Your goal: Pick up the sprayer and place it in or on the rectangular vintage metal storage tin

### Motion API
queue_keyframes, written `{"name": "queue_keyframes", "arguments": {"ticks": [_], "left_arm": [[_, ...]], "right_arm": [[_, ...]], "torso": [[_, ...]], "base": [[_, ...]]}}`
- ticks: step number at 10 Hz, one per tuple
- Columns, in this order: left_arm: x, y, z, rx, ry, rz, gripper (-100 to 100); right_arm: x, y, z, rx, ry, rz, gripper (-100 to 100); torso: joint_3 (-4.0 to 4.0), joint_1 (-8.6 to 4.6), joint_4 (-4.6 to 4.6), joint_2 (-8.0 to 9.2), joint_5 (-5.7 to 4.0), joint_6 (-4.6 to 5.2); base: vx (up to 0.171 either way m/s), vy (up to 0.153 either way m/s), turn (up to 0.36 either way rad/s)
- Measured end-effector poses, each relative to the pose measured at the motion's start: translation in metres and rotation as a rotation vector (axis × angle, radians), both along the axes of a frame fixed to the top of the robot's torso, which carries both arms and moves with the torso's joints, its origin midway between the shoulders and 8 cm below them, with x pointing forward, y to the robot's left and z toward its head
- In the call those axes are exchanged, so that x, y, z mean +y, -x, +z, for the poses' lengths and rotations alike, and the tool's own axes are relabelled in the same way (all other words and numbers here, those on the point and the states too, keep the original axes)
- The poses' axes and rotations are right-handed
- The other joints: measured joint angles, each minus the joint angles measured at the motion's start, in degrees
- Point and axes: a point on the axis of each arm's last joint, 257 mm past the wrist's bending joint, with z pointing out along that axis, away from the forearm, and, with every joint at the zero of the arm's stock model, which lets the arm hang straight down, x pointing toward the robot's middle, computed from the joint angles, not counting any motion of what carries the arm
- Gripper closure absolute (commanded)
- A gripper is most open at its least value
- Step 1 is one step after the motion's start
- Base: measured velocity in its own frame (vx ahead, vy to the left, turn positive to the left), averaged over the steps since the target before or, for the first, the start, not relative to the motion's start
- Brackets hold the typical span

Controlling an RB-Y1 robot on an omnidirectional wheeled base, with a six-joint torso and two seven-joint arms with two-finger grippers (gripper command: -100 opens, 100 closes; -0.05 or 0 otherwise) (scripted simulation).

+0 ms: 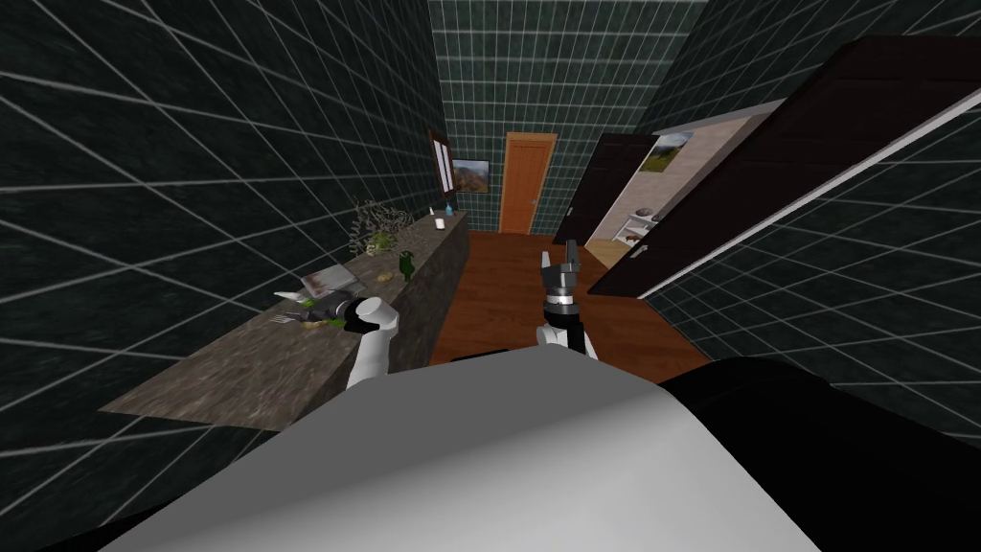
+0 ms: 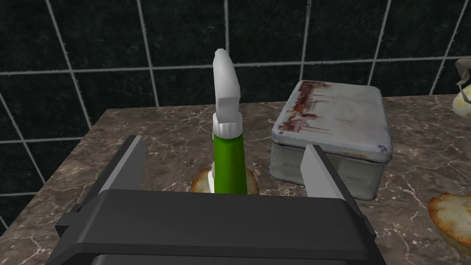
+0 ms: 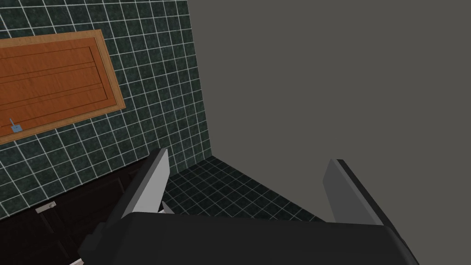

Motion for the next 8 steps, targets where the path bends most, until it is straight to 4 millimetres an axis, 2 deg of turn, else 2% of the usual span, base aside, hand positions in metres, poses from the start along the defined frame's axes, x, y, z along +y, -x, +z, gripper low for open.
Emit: {"name": "queue_keyframes", "arguments": {"ticks": [8], "left_arm": [[0.0,-0.025,-0.043,-0.014,0.23,0.022,-100]], "right_arm": [[0.0,0.0,0.0,0.0,0.0,0.0,0]], "torso": [[0.01,-0.03,0.0,0.01,-0.01,0.0]], "base": [[0.004,-0.018,0.049]]}}
